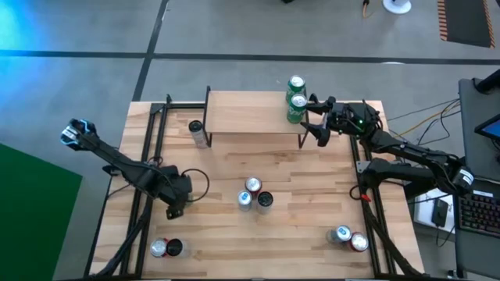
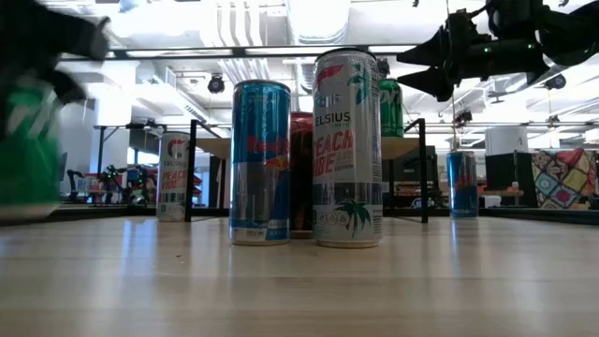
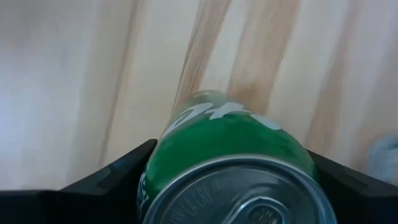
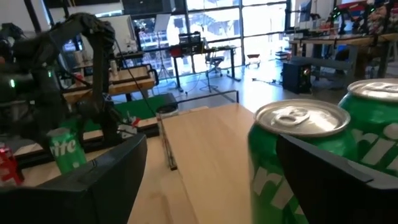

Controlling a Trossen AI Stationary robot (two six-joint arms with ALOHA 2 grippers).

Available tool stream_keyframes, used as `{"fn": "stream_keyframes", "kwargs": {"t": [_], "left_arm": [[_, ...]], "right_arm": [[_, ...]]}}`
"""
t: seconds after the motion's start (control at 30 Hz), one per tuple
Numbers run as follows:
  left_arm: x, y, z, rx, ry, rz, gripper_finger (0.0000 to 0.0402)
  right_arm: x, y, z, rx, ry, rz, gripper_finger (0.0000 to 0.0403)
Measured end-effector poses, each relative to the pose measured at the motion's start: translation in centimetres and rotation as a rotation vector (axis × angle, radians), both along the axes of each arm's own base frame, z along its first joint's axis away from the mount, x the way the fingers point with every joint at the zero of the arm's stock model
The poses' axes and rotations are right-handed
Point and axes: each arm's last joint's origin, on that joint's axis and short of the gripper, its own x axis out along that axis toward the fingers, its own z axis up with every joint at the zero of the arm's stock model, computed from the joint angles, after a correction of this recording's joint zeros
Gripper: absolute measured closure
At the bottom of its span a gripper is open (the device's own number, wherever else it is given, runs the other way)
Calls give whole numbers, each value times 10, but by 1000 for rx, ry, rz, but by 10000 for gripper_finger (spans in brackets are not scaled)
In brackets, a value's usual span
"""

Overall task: Place canned beverage on shelf
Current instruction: Put the green soda can on the shelf aligned with the other green soda cans

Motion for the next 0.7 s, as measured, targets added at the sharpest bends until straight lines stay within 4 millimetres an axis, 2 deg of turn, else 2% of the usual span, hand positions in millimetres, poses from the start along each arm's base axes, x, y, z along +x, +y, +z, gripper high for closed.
{"fn": "stream_keyframes", "kwargs": {"t": [0.2,0.37,0.7], "left_arm": [[10,6,40,85,-81,-71,107],[27,22,68,142,-136,-111,107],[82,59,92,277,-162,-213,107]], "right_arm": [[5,10,0,-3,0,58,73],[14,23,0,-18,4,138,74],[31,60,-11,-58,109,140,74]]}}
